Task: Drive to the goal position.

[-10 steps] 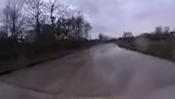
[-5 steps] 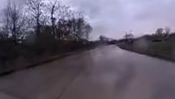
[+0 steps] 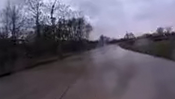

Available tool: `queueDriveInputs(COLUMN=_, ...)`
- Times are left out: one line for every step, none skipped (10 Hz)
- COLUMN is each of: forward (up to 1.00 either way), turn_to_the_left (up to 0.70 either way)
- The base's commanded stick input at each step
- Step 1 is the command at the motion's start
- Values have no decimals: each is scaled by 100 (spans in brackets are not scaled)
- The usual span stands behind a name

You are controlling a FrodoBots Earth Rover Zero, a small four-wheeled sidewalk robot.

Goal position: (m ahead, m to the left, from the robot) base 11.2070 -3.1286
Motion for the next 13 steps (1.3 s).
queueDriveInputs(forward=70, turn_to_the_left=0)
queueDriveInputs(forward=70, turn_to_the_left=0)
queueDriveInputs(forward=70, turn_to_the_left=0)
queueDriveInputs(forward=70, turn_to_the_left=0)
queueDriveInputs(forward=70, turn_to_the_left=0)
queueDriveInputs(forward=70, turn_to_the_left=0)
queueDriveInputs(forward=70, turn_to_the_left=0)
queueDriveInputs(forward=70, turn_to_the_left=0)
queueDriveInputs(forward=70, turn_to_the_left=0)
queueDriveInputs(forward=70, turn_to_the_left=0)
queueDriveInputs(forward=70, turn_to_the_left=0)
queueDriveInputs(forward=70, turn_to_the_left=0)
queueDriveInputs(forward=70, turn_to_the_left=0)
